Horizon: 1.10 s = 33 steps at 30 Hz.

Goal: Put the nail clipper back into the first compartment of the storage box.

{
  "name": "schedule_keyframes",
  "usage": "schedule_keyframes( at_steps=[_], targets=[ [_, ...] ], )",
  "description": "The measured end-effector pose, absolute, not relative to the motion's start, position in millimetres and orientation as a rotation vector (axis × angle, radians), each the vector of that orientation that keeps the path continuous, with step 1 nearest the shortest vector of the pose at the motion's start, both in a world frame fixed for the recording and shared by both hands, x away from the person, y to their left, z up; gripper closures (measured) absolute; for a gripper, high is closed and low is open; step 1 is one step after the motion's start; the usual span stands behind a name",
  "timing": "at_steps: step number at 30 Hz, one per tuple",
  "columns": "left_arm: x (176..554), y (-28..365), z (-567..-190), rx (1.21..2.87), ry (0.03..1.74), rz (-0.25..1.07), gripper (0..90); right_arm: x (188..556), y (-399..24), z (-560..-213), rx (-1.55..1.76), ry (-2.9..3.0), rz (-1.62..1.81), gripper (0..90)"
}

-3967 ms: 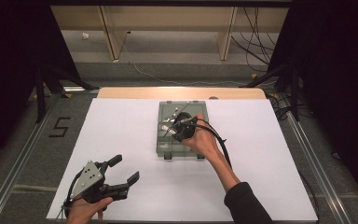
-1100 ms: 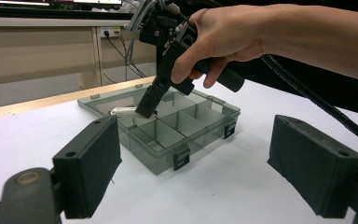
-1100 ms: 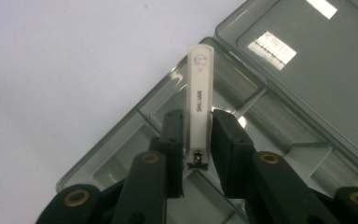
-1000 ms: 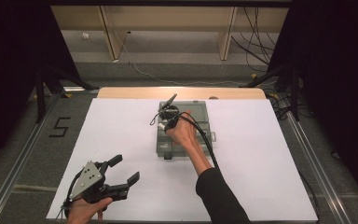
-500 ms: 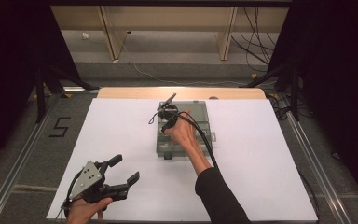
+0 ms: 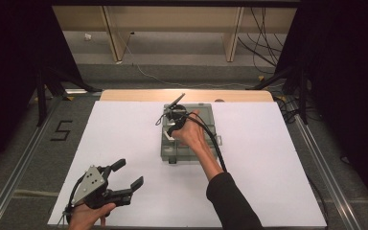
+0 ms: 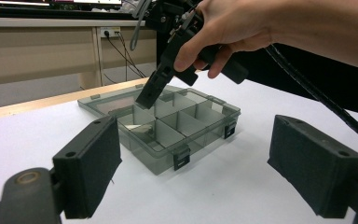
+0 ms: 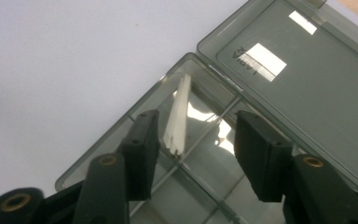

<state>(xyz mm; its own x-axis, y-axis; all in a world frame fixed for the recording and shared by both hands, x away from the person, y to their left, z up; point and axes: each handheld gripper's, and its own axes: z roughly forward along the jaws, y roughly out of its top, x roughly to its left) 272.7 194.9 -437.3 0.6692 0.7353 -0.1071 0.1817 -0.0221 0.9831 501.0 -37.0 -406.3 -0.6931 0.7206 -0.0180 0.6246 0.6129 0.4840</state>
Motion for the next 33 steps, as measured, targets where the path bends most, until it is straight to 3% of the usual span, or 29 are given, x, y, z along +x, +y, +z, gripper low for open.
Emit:
schedule_keyframes(
  at_steps=[9, 33],
  targets=[
    [273, 195, -438, 1.566, 0.782, 0.524, 16.0, 489, -55, -381, 1.026, 2.582, 0.774, 40.1],
    [273, 195, -438, 1.569, 0.785, 0.525, 16.0, 464, -86, -358, 0.911, 2.515, 0.913, 34.2]
  ],
)
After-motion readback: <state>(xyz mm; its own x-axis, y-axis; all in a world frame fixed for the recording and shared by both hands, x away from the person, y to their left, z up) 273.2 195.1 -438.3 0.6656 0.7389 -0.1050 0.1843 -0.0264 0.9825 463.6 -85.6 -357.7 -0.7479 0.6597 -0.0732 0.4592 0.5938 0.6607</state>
